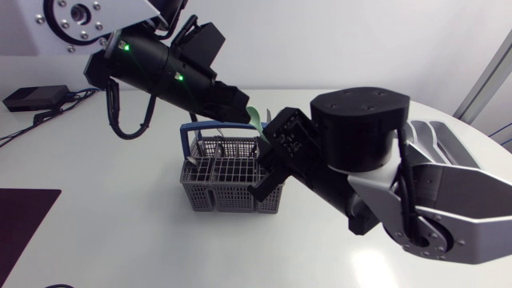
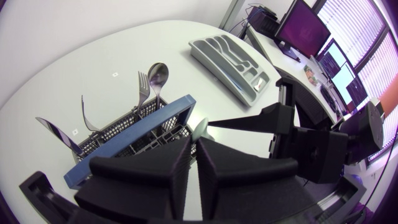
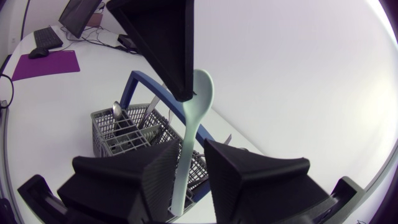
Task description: Sort the cutlery from the basket into the organizer compartments.
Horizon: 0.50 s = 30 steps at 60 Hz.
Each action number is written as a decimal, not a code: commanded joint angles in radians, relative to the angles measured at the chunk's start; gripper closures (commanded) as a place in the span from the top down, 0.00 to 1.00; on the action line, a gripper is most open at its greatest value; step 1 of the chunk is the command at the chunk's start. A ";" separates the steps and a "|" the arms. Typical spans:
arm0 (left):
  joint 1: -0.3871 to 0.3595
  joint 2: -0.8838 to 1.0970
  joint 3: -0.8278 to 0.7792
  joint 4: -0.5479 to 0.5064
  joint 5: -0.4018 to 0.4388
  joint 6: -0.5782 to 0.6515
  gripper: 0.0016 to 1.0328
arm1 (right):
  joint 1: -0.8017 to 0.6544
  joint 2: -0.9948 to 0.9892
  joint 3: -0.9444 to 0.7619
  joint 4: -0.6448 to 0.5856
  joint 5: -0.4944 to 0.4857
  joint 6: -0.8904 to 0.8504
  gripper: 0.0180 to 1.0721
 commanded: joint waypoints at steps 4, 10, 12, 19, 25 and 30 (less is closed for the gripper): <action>0.007 -0.022 -0.034 0.021 0.023 -0.038 0.09 | 0.011 0.038 0.035 0.024 0.014 -0.011 0.17; 0.007 -0.022 -0.034 0.021 0.025 -0.038 0.09 | 0.014 0.045 0.042 0.029 0.023 -0.013 0.14; 0.008 -0.022 -0.034 0.021 0.028 -0.038 0.09 | 0.014 0.046 0.044 0.029 0.023 -0.013 0.13; 0.013 -0.022 -0.036 0.021 0.040 -0.040 0.09 | 0.013 0.057 0.052 0.025 0.025 -0.013 0.06; 0.010 -0.022 -0.041 0.022 0.040 -0.040 0.09 | 0.010 0.058 0.055 0.019 0.026 -0.011 0.05; 0.008 -0.022 -0.044 0.024 0.042 -0.040 0.09 | 0.010 0.057 0.050 0.018 0.026 -0.013 0.05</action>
